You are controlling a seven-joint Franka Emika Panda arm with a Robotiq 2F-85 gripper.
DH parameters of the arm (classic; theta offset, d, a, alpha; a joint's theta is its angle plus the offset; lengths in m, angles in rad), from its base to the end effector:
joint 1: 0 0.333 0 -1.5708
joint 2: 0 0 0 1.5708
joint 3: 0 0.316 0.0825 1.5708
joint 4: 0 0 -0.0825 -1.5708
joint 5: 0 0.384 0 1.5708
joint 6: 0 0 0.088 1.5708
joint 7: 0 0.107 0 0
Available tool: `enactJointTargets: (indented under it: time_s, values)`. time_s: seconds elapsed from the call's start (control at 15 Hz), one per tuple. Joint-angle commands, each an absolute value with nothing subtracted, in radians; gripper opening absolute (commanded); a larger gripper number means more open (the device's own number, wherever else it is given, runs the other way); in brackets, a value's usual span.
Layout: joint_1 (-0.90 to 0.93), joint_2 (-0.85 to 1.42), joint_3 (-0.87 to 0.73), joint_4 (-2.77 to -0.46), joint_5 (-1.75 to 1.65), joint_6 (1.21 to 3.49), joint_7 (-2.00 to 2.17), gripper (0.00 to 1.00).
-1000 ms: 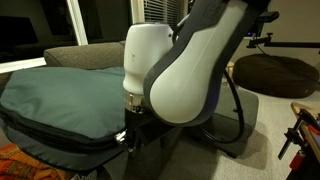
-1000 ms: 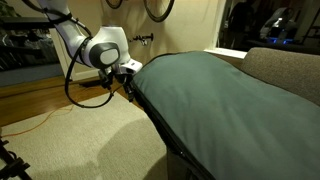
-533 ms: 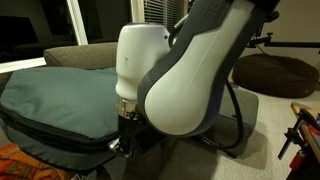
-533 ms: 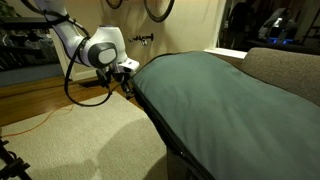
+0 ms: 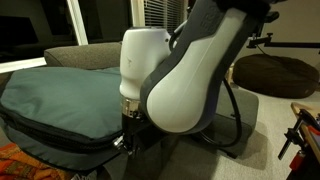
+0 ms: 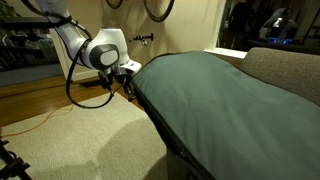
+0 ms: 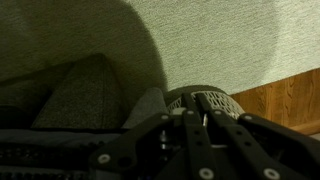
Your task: Close the zip on the green bag
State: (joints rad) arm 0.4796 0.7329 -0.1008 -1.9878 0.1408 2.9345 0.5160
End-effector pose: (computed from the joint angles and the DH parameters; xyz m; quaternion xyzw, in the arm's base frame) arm 0.5735 0.2196 0.1124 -0.9868 0.1183 -0.1036 0.0384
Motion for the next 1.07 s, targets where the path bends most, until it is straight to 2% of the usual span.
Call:
enactJointTargets:
  time_s: [0.0,1.0]
  values:
    - [0.450,0.729,-0.108,-2.002,0.152,2.935,0.521,0.03]
    - [0.331,0.730,-0.062,-1.997,0.208,2.911,0.502,0.03]
